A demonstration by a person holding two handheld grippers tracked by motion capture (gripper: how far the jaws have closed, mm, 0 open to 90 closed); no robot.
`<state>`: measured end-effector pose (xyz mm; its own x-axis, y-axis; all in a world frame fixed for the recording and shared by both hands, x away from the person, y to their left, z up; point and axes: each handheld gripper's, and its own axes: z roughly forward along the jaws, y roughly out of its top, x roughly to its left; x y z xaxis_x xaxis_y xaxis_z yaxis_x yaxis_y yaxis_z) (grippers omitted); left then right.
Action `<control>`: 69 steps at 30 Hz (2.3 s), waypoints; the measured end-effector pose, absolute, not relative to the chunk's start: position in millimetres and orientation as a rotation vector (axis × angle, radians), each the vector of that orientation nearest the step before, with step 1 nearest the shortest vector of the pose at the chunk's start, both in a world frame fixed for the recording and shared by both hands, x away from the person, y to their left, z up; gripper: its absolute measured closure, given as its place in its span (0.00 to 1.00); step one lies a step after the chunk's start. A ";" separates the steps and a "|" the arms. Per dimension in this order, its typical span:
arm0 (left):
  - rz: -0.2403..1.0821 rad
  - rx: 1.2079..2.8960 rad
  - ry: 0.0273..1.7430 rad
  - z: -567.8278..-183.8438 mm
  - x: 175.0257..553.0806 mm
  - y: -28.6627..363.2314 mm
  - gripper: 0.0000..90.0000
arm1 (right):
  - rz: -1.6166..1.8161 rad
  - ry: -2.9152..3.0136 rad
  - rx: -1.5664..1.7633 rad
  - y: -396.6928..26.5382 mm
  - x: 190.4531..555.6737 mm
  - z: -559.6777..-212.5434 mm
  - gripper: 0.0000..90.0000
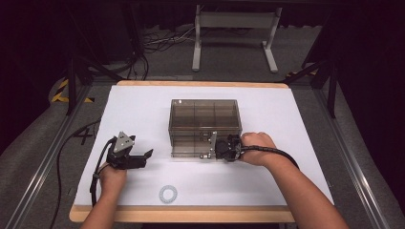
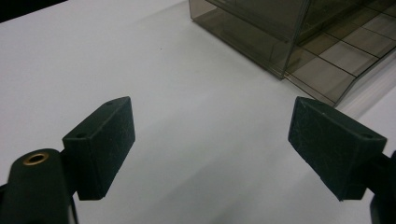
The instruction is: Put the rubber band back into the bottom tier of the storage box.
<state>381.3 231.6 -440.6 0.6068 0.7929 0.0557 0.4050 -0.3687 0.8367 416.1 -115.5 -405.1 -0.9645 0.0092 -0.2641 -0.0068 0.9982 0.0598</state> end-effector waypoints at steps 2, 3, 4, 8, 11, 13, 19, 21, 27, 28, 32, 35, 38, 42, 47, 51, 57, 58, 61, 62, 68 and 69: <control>0.587 1.994 0.947 -440.7 381.4 231.4 0.17 | 0.090 2.881 0.001 -115.2 413.3 -405.1 0.92; 0.588 1.996 0.945 -440.7 381.5 231.4 0.17 | 0.089 2.886 0.004 -114.8 412.2 -405.2 0.92; 0.588 1.997 0.946 -440.6 381.5 231.2 0.17 | 0.092 2.892 0.007 -114.5 411.4 -405.6 0.92; 0.591 1.998 0.944 -440.2 381.4 231.1 0.17 | 0.101 2.902 0.013 -114.3 409.3 -405.2 0.93; 0.588 1.995 0.947 -440.5 381.5 231.1 0.17 | 0.098 2.916 0.010 -114.4 407.5 -404.8 0.93; 0.587 1.994 0.948 -440.6 381.6 231.0 0.17 | 0.096 2.924 0.005 -114.4 405.7 -404.3 0.93; 0.590 1.999 0.944 -440.3 381.7 230.8 0.17 | 0.083 2.940 -0.001 -114.1 402.2 -403.8 0.93; 0.586 1.997 0.947 -440.6 381.8 230.7 0.17 | 0.076 2.943 -0.002 -114.1 401.3 -403.5 0.94; 0.585 1.997 0.948 -440.6 381.7 230.6 0.17 | 0.085 2.962 -0.006 -115.1 397.9 -404.2 0.95; 0.584 1.997 0.948 -440.6 381.7 230.7 0.17 | 0.085 2.966 -0.006 -115.1 397.2 -404.3 0.95; 0.586 1.999 0.946 -440.6 381.9 230.6 0.17 | 0.083 2.974 -0.012 -115.0 394.8 -405.0 0.95; 0.586 1.998 0.947 -440.6 381.9 230.5 0.17 | 0.084 2.981 -0.008 -114.9 393.3 -404.4 0.95; 0.586 1.999 0.947 -440.6 381.9 230.5 0.17 | 0.088 2.986 -0.007 -114.8 391.9 -404.5 0.95; 0.588 2.002 0.945 -440.5 381.9 230.4 0.17 | 0.080 2.988 -0.012 -114.8 389.7 -405.5 0.96; 0.587 2.001 0.944 -440.5 381.8 230.1 0.17 | 0.091 2.993 -0.011 -114.8 387.0 -405.5 0.96; 0.587 2.001 0.944 -440.5 381.9 230.1 0.17 | 0.091 2.995 -0.013 -115.0 385.7 -405.3 0.96; 0.589 2.003 0.943 -440.7 382.2 229.8 0.17 | 0.102 3.002 -0.011 -115.0 384.4 -405.5 0.96; 0.589 2.003 0.942 -440.7 382.3 229.7 0.17 | 0.102 3.003 -0.011 -114.9 384.2 -405.5 0.96; 0.585 2.003 0.940 -440.7 382.2 229.3 0.17 | 0.103 3.002 -0.009 -114.6 383.5 -405.6 0.96; 0.586 2.004 0.940 -440.7 382.1 229.3 0.17 | 0.104 3.003 -0.012 -114.6 383.4 -405.5 0.96; 0.588 2.002 0.942 -440.4 382.0 229.8 0.17 | 0.097 3.004 -0.014 -114.1 382.3 -405.6 0.96; 0.587 2.002 0.943 -440.4 382.0 229.8 0.17 | 0.099 3.003 -0.013 -114.2 382.2 -405.8 0.96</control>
